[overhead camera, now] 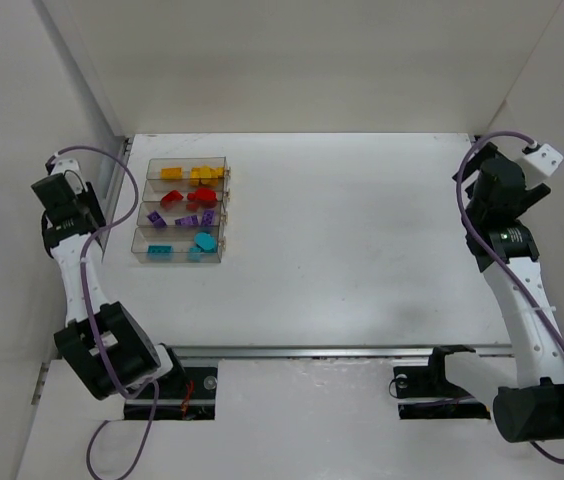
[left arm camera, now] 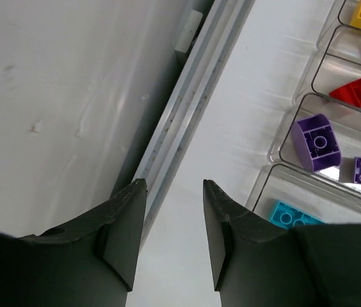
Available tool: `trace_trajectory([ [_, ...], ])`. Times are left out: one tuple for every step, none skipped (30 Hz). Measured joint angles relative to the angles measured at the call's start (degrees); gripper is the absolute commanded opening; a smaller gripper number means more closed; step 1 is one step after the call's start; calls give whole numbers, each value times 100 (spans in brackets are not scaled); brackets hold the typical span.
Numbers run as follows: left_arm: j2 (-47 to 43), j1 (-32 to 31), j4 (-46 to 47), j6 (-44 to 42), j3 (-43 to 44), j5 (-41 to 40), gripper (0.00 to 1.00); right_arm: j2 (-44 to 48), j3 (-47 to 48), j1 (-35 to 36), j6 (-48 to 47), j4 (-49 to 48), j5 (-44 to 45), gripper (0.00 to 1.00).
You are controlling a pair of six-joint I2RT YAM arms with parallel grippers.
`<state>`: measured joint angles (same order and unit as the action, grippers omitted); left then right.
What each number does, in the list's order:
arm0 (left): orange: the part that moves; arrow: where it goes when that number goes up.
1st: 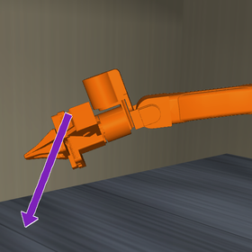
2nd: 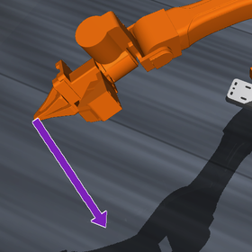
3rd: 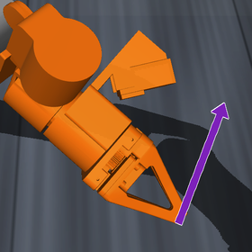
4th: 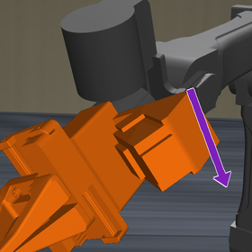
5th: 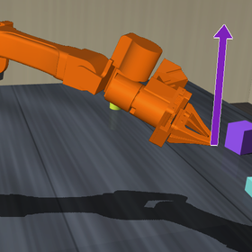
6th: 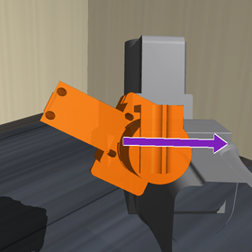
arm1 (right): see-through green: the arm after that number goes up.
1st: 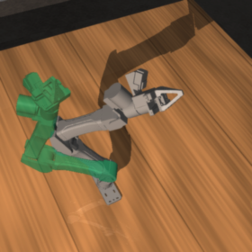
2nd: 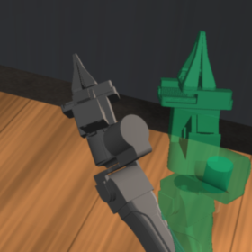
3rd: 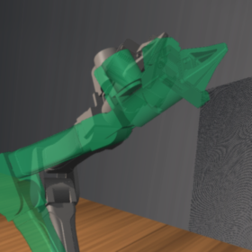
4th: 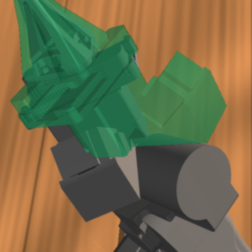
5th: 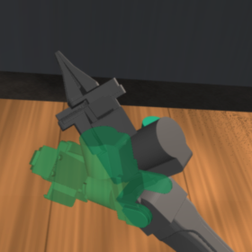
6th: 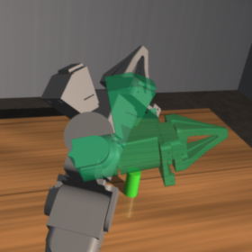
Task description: Sort the legos into containers by color
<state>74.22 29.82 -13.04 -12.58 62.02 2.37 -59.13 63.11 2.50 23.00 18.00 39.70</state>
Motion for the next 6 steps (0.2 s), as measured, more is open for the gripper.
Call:
trace_trajectory([
  [-7,0,-17,2,-22,33,38,2,0,0,4,13,0,99],
  [-9,0,-20,0,-28,55,38,9,0,0,17,39,-2,99],
  [-11,0,-24,-2,-33,76,38,22,0,0,20,61,-4,99],
  [-13,0,-20,-11,-39,94,38,33,0,0,28,96,-28,99],
  [-15,0,-22,-24,-39,109,38,50,0,0,31,103,-61,99],
  [-15,0,-20,-44,-39,122,38,72,0,0,24,105,-125,99],
])
